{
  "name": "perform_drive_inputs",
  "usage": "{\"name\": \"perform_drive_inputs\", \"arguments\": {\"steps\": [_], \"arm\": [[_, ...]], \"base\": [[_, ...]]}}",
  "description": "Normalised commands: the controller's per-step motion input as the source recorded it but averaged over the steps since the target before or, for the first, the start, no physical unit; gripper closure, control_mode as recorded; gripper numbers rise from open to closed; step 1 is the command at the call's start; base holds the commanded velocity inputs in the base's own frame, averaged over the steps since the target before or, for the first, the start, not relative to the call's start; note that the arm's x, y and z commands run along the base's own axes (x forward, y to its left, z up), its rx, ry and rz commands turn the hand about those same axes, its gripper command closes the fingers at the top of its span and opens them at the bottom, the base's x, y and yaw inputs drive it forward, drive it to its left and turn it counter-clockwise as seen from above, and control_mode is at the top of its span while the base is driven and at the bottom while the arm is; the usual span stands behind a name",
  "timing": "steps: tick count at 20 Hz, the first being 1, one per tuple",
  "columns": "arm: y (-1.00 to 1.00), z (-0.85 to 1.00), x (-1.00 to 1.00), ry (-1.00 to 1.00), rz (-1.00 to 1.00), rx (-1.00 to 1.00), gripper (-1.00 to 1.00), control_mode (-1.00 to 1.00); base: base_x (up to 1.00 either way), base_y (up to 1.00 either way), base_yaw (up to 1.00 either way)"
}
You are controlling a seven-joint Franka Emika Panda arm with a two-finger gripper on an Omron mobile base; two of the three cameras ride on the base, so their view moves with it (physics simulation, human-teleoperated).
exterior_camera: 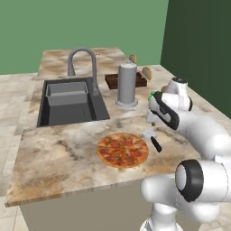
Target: Take the pizza cutter from the drawer on the right and place it on the dining counter for cutting.
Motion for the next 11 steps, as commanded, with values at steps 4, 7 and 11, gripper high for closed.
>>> {"name": "perform_drive_inputs", "arguments": {"steps": [4, 7, 11], "arm": [[0.51, 0.48, -0.94, -0.02, 0.00, -0.09, -1.00, -1.00], [0.55, 0.54, -0.91, 0.00, 0.00, -0.09, -1.00, -1.00], [0.31, 0.56, -0.98, -0.01, 0.00, -0.05, -1.00, -1.00]], "base": [[0.00, 0.00, 0.00], [0.00, 0.00, 0.00], [0.00, 0.00, 0.00]]}}
